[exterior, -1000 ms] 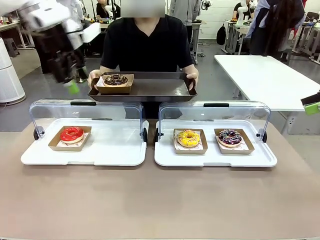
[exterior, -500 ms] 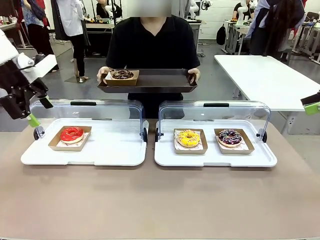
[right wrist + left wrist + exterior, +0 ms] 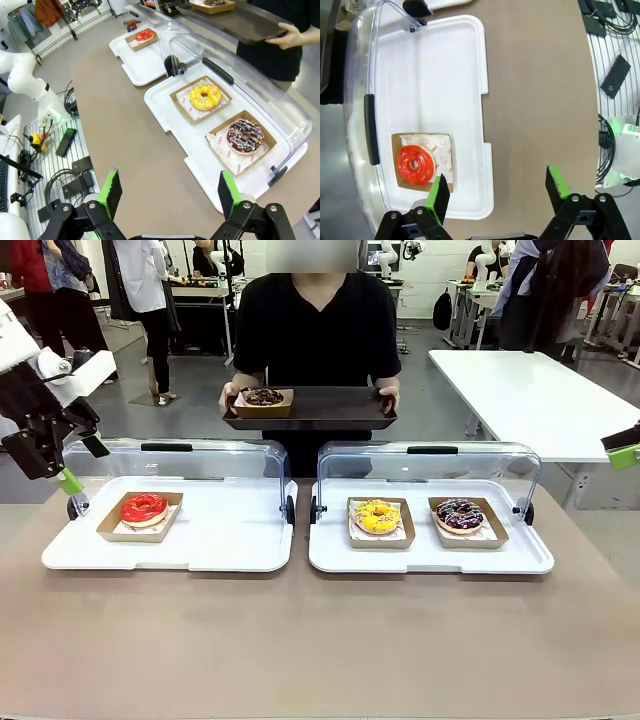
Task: Provide the desired donut to the person.
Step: Place the picked Paper togo box onto the Handle tray extended by the person.
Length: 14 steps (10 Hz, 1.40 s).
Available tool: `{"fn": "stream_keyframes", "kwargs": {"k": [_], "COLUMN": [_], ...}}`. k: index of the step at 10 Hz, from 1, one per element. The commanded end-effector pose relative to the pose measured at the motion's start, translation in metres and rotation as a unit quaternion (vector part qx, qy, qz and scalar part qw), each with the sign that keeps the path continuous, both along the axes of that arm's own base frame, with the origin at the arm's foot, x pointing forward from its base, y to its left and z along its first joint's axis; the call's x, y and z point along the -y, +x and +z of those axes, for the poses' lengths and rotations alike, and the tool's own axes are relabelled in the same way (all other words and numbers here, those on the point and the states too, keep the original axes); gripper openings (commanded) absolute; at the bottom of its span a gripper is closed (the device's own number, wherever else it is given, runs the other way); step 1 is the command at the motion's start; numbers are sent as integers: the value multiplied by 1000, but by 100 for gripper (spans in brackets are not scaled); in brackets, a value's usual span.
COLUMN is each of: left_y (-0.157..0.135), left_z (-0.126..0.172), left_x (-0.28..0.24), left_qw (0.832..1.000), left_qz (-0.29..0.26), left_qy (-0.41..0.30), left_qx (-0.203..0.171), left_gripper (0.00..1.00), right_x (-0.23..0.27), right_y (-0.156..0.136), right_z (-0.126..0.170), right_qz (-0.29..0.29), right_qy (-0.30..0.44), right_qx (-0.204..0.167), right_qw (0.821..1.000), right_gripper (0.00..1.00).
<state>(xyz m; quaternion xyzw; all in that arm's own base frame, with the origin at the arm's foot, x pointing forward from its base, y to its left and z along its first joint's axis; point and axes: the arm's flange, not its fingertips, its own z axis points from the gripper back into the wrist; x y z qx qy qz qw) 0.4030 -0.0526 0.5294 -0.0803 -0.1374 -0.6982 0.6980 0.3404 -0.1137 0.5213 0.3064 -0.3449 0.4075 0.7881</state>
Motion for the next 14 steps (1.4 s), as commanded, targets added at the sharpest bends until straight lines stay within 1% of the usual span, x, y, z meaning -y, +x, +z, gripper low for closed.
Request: {"fn": "stream_keyframes", "kwargs": {"k": [1,2,3,4,5,6,7,8,9,10,11,13,14], "left_y": [0,23,42,55,61,70,70,63,55,44,33,15,14], "left_z": [0,3,7,8,7,6,-1,-11,-17,-21,-24,-30,-29], "left_x": [-1,-33,-60,-86,-110,-138,-160,-180,-199,-216,-227,-240,-247], "left_qw": [1000,990,979,967,946,929,923,921,915,915,914,913,912], "left_qz": [1,-46,-52,-74,-99,-110,-100,-74,-48,-20,0,13,15], "left_qy": [0,-106,-175,-218,-283,-339,-365,-380,-399,-402,-402,-404,-408], "left_qx": [0,-81,-95,-109,-119,-99,-69,-32,3,38,60,55,46], "left_gripper": [100,100,100,100,100,100,100,100,100,100,100,100,100], "right_x": [0,0,0,0,0,0,0,0,0,0,0,0,0], "right_y": [3,3,3,3,3,3,3,3,3,3,3,3,3], "right_z": [0,0,0,0,0,0,0,0,0,0,0,0,0], "right_qz": [4,4,4,4,4,4,4,4,4,4,4,4,4], "right_qy": [14,14,14,14,14,14,14,14,14,14,14,14,14], "right_qx": [10,10,10,10,10,10,10,10,10,10,10,10,10], "right_qw": [1000,1000,1000,1000,1000,1000,1000,1000,1000,1000,1000,1000,1000], "right_gripper": [100,100,100,100,100,100,100,100,100,100,100,100,100]}}
